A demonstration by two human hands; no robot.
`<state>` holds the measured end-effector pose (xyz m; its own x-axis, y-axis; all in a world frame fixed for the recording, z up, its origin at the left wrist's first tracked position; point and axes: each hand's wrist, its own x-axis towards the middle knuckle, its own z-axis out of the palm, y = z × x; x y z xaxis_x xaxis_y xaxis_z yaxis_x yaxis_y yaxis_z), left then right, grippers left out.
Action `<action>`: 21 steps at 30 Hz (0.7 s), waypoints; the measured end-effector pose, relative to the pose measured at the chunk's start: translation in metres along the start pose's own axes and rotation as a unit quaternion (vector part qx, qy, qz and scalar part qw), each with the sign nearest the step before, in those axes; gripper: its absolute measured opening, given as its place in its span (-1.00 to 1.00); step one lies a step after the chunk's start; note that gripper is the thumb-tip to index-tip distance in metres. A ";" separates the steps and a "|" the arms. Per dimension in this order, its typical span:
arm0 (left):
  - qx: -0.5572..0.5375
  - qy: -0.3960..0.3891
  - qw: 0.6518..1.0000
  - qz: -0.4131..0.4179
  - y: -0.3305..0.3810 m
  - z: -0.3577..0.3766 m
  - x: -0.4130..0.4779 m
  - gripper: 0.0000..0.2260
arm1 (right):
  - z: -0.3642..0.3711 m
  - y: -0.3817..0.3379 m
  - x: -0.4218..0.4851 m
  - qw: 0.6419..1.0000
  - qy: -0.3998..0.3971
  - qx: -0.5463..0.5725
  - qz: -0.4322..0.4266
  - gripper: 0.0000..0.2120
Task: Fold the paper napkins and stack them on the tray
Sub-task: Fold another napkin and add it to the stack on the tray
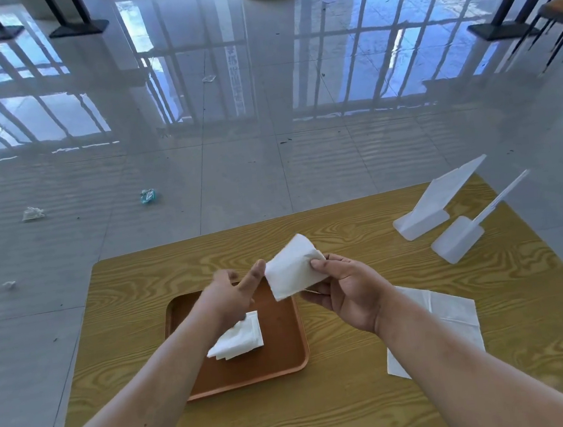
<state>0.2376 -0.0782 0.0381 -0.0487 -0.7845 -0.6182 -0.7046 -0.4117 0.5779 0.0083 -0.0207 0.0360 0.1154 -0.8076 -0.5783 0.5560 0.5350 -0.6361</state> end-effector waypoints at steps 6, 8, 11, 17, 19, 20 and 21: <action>-0.315 -0.226 0.922 -0.007 -0.004 0.016 -0.002 -0.31 | 0.008 0.011 -0.002 0.999 -0.030 -0.013 0.007 -0.78; -0.318 -0.184 0.930 0.031 -0.001 0.020 -0.004 -0.57 | 0.009 0.010 -0.002 0.998 -0.038 -0.043 0.003 -0.77; -0.361 -0.127 0.922 0.055 0.001 0.023 -0.003 -0.65 | 0.009 0.008 -0.002 0.989 -0.039 -0.142 0.007 -0.84; -0.372 -0.114 0.918 0.080 0.001 0.015 -0.005 -0.40 | 0.010 0.014 0.001 0.975 0.020 -0.219 -0.012 -0.57; -0.357 -0.108 0.923 0.092 -0.001 0.015 -0.002 -0.26 | 0.011 0.015 0.006 0.980 0.046 -0.193 -0.031 -0.31; -0.351 -0.102 0.926 0.098 -0.002 0.015 -0.001 -0.19 | 0.011 0.016 0.007 0.980 0.048 -0.190 -0.038 -0.22; -0.345 -0.095 0.928 0.104 -0.002 0.015 0.000 -0.15 | 0.011 0.017 0.008 0.979 0.049 -0.191 -0.046 -0.18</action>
<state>0.2286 -0.0707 0.0287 -0.3039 -0.8112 -0.4996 -0.0479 -0.5108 0.8584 0.0275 -0.0211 0.0260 -0.0100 -0.8396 -0.5431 0.2091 0.5294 -0.8222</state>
